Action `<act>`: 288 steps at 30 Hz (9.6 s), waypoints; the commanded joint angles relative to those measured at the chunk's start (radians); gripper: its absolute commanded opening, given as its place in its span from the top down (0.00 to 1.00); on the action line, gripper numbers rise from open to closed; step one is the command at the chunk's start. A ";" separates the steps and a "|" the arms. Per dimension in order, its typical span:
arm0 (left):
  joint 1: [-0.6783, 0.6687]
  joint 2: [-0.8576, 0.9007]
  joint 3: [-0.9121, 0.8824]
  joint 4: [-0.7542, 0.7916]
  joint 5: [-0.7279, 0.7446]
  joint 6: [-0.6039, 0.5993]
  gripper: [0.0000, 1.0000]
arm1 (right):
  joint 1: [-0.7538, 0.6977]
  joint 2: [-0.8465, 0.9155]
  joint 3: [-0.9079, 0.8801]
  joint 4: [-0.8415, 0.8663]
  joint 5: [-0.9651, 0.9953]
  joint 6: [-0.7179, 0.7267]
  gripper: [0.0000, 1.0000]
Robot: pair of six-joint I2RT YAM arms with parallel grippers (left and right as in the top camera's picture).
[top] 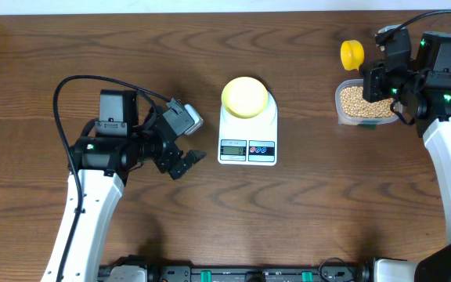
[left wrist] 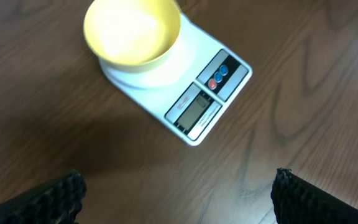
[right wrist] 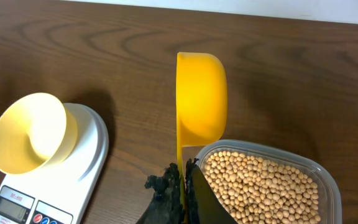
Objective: Scoop item into bowl and weigh 50g on scale
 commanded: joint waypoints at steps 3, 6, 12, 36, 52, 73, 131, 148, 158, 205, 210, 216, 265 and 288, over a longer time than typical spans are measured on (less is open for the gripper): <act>0.010 -0.013 0.000 0.003 0.045 0.056 0.02 | -0.002 0.008 0.001 0.002 -0.010 0.000 0.99; 0.010 -0.013 0.000 0.014 0.035 0.055 0.02 | -0.002 0.008 0.001 0.005 -0.010 0.000 0.99; 0.010 0.010 0.000 0.018 0.021 0.055 0.03 | -0.002 0.008 0.001 0.004 -0.010 0.000 0.99; 0.010 0.030 0.000 0.018 0.021 0.055 0.02 | -0.002 0.008 0.001 0.006 -0.026 0.019 0.99; 0.010 0.030 0.000 0.018 0.021 0.055 0.02 | -0.002 0.006 0.001 -0.048 -0.029 0.027 0.99; 0.010 0.030 0.000 0.018 0.021 0.055 0.02 | -0.055 0.005 0.048 -0.008 0.125 0.451 0.99; 0.010 0.030 0.000 0.018 0.021 0.055 0.02 | -0.049 0.004 0.193 -0.336 0.051 0.049 0.99; 0.010 0.030 0.000 0.020 0.017 0.055 0.02 | -0.049 0.004 0.193 -0.367 0.062 0.048 0.99; 0.010 0.030 0.000 0.023 -0.009 0.055 0.02 | -0.049 0.004 0.193 -0.374 0.062 0.048 0.99; 0.010 0.030 0.000 0.029 -0.009 0.055 0.02 | -0.049 0.005 0.192 -0.457 0.134 -0.012 0.99; 0.010 0.030 0.000 0.029 -0.009 0.055 0.02 | -0.049 0.005 0.192 -0.457 0.140 -0.019 0.99; 0.010 0.030 0.000 0.029 -0.009 0.055 0.02 | -0.049 0.005 0.192 -0.457 0.156 -0.019 0.99; 0.010 0.030 0.000 0.029 -0.009 0.055 0.02 | -0.052 0.127 0.192 -0.336 0.317 -0.127 0.99; 0.010 0.030 0.000 0.029 -0.009 0.055 0.02 | -0.049 0.336 0.191 -0.394 0.310 -0.077 0.99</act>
